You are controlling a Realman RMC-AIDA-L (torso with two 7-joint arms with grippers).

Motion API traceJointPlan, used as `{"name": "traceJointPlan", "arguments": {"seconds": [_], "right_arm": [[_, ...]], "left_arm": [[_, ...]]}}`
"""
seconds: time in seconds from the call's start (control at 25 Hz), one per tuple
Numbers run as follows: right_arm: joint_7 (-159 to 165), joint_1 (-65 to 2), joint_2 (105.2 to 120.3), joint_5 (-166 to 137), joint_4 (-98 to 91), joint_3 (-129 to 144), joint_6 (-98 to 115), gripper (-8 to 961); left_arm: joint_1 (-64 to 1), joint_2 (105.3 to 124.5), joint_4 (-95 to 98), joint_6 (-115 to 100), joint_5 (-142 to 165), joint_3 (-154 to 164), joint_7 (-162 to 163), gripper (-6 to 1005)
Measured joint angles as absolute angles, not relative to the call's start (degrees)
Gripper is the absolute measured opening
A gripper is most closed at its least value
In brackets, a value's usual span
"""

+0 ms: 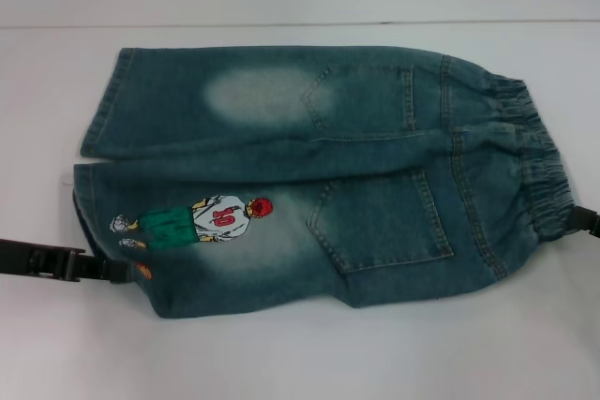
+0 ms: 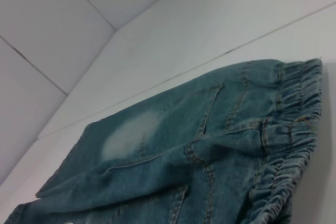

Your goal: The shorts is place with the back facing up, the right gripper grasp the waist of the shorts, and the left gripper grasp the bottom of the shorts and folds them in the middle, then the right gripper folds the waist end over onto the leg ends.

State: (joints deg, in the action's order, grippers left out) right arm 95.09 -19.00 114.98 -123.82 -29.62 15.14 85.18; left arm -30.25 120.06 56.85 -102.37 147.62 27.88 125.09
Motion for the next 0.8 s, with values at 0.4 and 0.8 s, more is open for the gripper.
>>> {"name": "traceJointPlan", "arguments": {"seconds": [0.4,0.8], "right_arm": [[94.82,-18.28,114.12,-123.67,-29.62,14.48,88.54,30],[94.55,-14.5,113.26,-123.66,-31.1,12.03,93.23,30]], "left_arm": [[-27.23,118.79,56.25,-104.6,140.7,27.33,121.32,20],[-22.24,117.98,56.25,-107.9,133.63,27.13,118.05,19]]}}
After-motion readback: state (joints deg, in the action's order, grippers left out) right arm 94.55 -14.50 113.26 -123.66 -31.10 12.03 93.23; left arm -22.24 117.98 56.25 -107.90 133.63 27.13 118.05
